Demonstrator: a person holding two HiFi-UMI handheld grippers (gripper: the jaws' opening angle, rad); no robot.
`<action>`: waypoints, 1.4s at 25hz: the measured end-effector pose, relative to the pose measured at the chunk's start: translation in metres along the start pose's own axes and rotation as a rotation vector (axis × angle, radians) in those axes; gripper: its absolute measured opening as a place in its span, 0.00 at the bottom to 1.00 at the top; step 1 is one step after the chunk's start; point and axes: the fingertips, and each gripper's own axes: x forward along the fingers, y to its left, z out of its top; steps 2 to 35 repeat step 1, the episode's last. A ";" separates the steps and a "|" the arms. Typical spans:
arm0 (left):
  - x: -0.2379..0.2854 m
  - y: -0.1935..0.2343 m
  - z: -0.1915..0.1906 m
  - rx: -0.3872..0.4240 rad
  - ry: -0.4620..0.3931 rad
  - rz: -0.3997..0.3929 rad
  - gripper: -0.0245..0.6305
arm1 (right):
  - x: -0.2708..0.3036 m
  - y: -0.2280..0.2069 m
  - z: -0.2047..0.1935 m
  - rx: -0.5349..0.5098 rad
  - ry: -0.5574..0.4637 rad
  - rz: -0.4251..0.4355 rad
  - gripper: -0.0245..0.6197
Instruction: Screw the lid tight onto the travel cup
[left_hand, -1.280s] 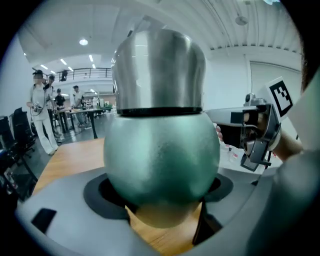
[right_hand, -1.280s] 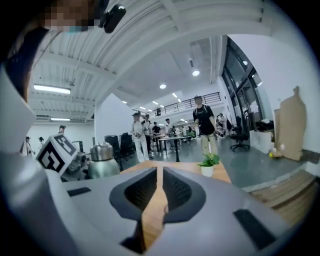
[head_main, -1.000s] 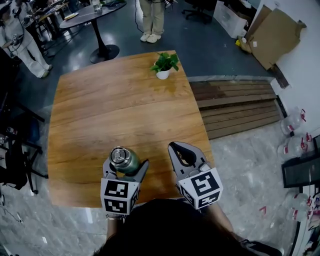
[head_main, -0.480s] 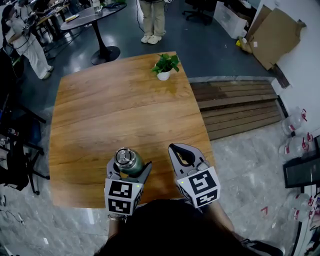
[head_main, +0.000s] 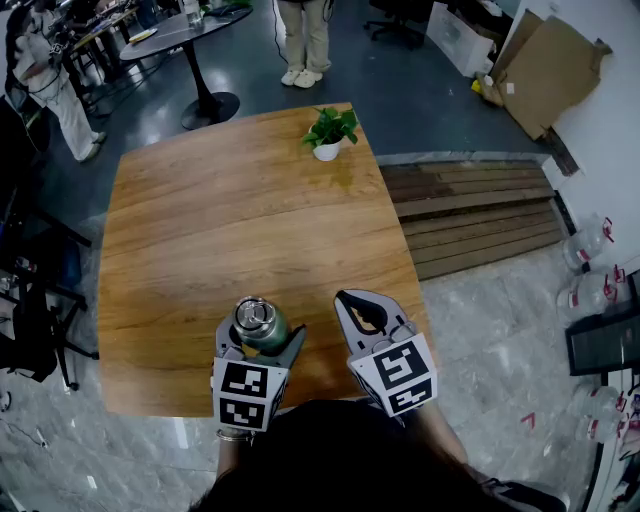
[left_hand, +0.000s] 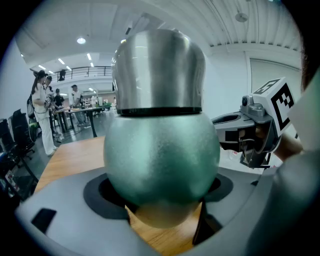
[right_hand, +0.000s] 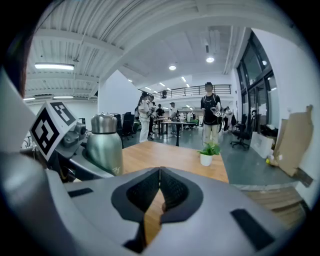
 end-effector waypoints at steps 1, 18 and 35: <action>0.000 -0.001 0.000 0.001 0.001 -0.001 0.65 | 0.000 0.000 0.000 0.000 0.000 0.001 0.07; 0.000 -0.001 0.000 0.001 0.001 -0.001 0.65 | 0.000 0.000 0.000 0.000 0.000 0.001 0.07; 0.000 -0.001 0.000 0.001 0.001 -0.001 0.65 | 0.000 0.000 0.000 0.000 0.000 0.001 0.07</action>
